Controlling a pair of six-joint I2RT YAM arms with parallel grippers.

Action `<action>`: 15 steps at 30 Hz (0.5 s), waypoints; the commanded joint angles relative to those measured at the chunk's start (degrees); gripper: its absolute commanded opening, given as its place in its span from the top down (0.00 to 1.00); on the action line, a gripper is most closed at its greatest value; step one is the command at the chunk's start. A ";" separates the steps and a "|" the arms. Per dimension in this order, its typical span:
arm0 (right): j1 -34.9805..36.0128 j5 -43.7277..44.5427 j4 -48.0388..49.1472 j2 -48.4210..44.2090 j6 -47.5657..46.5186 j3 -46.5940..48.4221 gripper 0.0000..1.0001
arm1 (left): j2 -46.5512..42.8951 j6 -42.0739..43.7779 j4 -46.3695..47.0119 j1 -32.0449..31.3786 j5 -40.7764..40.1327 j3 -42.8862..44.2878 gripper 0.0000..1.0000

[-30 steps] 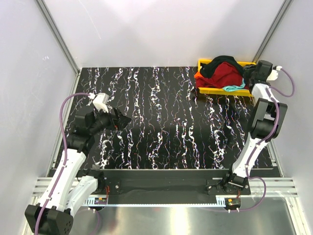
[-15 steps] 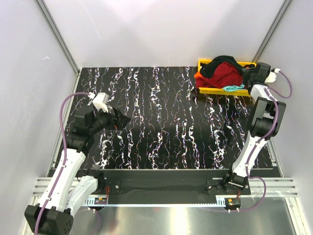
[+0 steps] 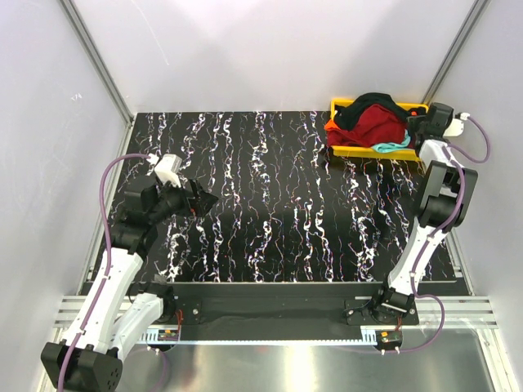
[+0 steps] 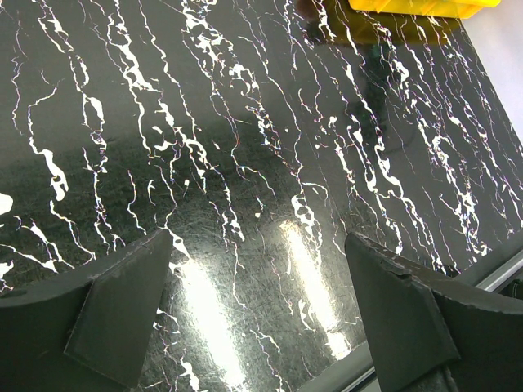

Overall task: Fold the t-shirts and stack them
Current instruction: Grab the tshirt from the pile

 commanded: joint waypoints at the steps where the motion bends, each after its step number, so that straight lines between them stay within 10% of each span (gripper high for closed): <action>1: -0.48 3.31 0.74 -5.38 -3.75 1.39 1.00 | -0.98 1.09 1.37 0.22 -1.05 2.80 0.06; 9: -0.57 2.44 0.39 -6.88 -8.68 6.74 0.89 | -2.47 0.65 1.37 0.22 -0.44 2.19 0.06; 15: -0.57 1.21 0.57 -5.21 -10.26 9.64 1.00 | -3.71 1.27 1.02 0.22 -0.35 2.01 0.06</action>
